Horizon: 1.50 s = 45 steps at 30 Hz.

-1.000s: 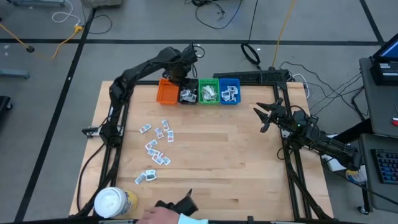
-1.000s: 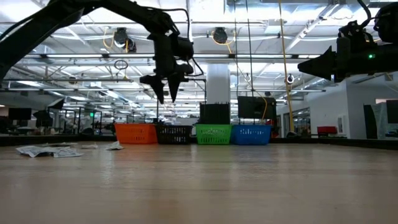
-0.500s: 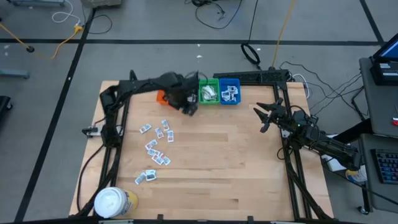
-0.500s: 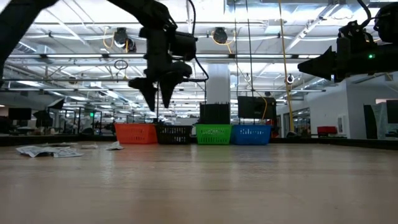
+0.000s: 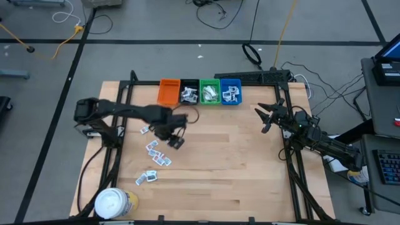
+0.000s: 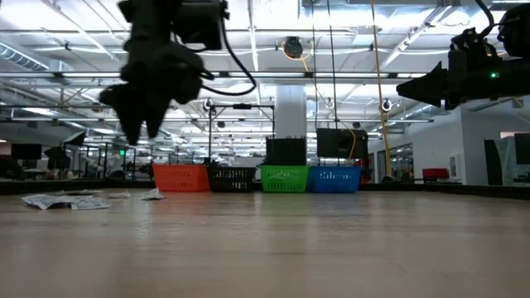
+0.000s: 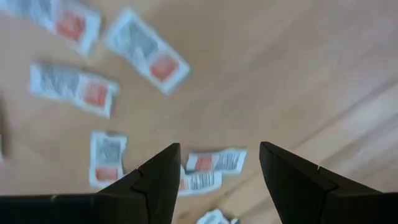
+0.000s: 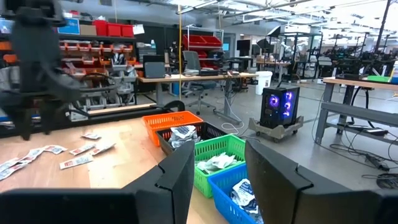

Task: Pick & Place First Aid Supplies
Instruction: Put the blue packet into the black bin

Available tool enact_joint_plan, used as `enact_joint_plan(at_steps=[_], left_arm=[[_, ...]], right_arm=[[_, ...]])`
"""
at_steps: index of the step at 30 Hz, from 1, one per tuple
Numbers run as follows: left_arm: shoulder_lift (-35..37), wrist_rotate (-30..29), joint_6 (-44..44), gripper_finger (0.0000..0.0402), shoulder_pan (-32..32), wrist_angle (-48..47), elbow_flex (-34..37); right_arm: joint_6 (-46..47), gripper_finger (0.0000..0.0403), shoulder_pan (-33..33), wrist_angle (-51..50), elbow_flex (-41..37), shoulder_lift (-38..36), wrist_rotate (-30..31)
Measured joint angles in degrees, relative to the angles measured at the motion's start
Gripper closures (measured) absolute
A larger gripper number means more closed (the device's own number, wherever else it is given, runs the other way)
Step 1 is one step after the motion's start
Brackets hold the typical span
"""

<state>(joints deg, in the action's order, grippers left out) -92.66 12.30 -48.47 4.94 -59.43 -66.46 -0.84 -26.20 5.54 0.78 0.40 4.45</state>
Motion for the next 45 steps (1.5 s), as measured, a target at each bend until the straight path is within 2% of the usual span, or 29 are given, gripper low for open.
enact_joint_plan(at_steps=[12,15,22,31,45], left_arm=[[8.0,1.3,-18.9,0.0179,-15.9,3.2,12.3],[8.3,2.8,-23.3,0.0179,-19.6,6.4,13.9],[8.2,2.7,-30.9,0.0179,-26.5,7.5,14.9],[7.8,1.5,-36.1,0.0179,-30.7,10.2,14.9],[-1.8,0.0,-34.2,0.0179,-31.8,12.5,14.9]], right_arm=[[0.0,0.0264,0.0,0.0,0.0,0.0,0.0],[0.0,0.0264,0.0,0.0,0.0,0.0,0.0],[0.0,0.0264,0.0,0.0,0.0,0.0,0.0],[0.0,0.0264,0.0,0.0,0.0,0.0,0.0],[0.0,0.0264,0.0,0.0,0.0,0.0,0.0]])
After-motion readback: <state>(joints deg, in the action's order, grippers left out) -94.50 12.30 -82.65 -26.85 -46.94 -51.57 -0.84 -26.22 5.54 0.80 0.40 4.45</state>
